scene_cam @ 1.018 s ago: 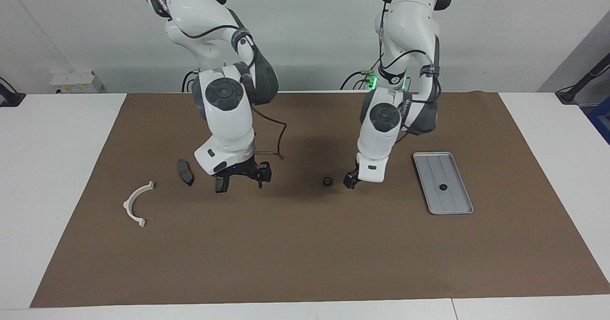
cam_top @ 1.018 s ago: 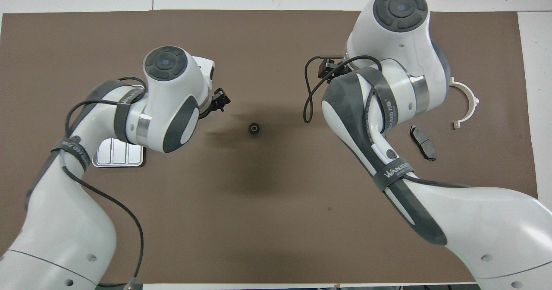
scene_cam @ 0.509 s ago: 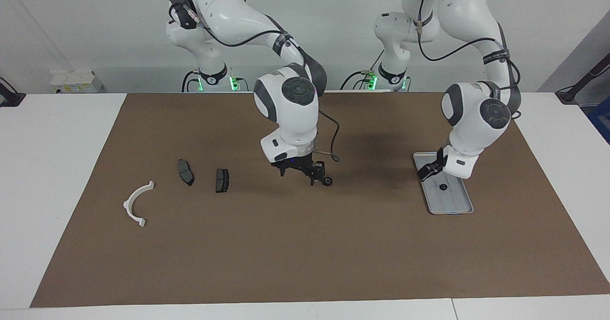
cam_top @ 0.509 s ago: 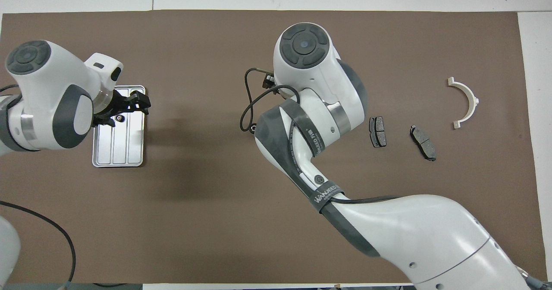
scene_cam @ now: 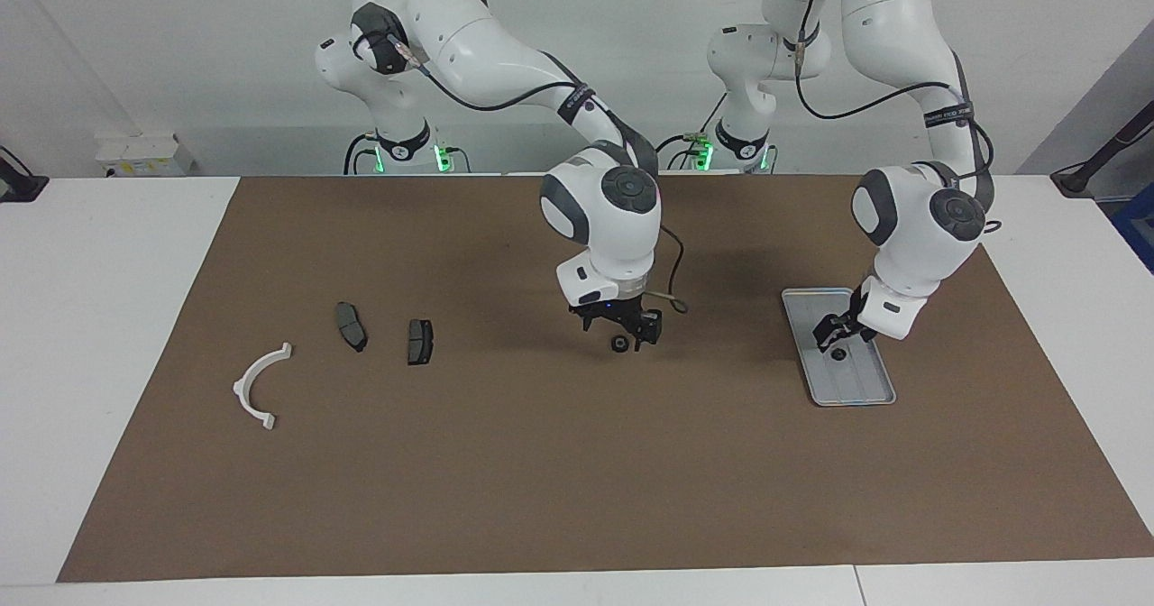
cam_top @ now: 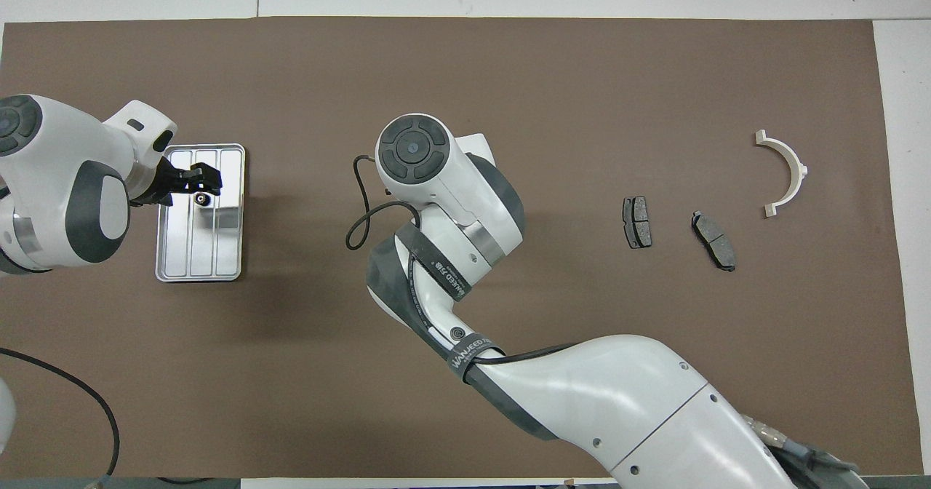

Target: Place bearing gear from tray to pile

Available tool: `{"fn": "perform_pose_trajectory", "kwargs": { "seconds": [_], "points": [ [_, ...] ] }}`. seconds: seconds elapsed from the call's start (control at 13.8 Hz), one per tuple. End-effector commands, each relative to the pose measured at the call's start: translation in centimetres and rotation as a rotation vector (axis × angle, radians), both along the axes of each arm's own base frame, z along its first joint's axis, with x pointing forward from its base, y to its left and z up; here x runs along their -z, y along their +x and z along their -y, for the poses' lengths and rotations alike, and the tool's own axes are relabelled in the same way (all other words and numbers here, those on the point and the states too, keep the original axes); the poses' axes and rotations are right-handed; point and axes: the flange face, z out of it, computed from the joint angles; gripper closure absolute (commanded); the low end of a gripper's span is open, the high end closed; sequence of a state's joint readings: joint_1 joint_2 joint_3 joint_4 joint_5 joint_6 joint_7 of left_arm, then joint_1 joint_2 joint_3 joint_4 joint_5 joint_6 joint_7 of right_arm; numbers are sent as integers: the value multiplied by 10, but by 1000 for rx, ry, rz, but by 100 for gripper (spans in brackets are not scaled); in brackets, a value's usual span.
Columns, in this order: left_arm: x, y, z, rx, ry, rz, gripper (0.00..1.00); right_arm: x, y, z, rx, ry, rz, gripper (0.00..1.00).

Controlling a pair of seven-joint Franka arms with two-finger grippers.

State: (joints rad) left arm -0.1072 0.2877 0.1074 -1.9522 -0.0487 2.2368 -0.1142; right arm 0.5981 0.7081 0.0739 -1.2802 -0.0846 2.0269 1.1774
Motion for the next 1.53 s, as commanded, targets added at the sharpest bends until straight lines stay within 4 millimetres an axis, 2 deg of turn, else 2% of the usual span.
{"fn": "perform_pose_trajectory", "kwargs": {
  "seconds": [0.0,0.29,0.8,1.02,1.45],
  "points": [
    [7,-7,-4,22,5,18,29,15,0,-14,22,4,16,0],
    [20,-12,-4,20,7,29,39,28,-2,-15,6,-27,19,3],
    [29,-9,-5,18,10,41,43,55,-4,-16,35,-31,-11,3],
    [32,-8,-6,20,11,46,49,57,-6,-18,37,-30,-16,4],
    [38,-7,-6,18,13,49,50,63,-10,-20,61,2,-60,9]
  ]
}}
